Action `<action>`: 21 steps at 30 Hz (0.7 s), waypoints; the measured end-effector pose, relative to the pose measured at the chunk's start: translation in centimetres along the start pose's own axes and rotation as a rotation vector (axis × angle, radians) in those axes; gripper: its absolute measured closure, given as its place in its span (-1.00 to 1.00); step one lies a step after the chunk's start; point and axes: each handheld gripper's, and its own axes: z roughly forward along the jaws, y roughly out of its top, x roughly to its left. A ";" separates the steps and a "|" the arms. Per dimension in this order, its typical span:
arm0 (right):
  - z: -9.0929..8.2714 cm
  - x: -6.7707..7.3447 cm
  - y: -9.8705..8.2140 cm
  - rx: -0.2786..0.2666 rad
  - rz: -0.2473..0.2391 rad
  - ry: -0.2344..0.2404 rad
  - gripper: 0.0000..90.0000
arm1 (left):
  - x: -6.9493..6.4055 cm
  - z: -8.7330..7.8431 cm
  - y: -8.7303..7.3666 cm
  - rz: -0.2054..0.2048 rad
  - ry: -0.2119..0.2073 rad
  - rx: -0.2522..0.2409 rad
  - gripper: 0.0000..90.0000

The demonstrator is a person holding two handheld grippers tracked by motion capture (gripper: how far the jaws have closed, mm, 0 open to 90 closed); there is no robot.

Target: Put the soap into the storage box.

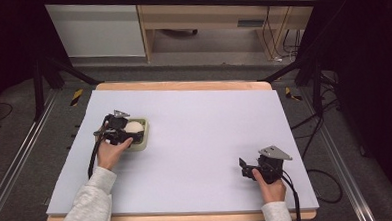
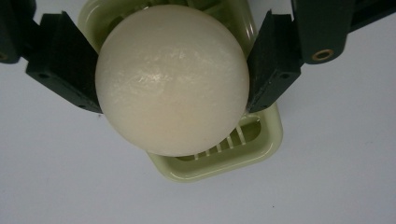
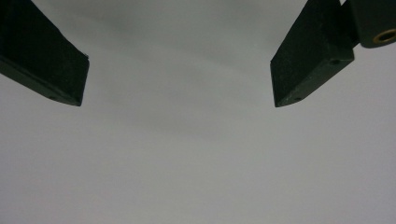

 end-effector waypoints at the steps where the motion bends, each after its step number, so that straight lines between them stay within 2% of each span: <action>1: 0.0 0.0 0.0 0.000 0.000 0.000 -0.89 | 0.0 0.0 0.0 0.000 0.000 0.000 -0.49; 5: 0.0 0.0 0.0 0.000 -0.001 0.000 -0.89 | 0.2 0.1 -0.1 -0.004 0.001 0.001 -0.49; 16: 0.0 0.0 0.0 -0.001 -0.002 -0.001 -0.89 | -0.1 0.4 -0.2 0.003 0.006 -0.002 -0.49; 18: 0.0 0.0 0.0 -0.001 -0.001 0.000 -0.89 | -0.2 0.4 -0.2 0.020 0.019 0.006 -0.50; 21: 0.0 0.0 0.0 -0.001 -0.001 0.001 -0.89 | -0.3 0.4 -0.2 0.020 0.020 0.004 -0.50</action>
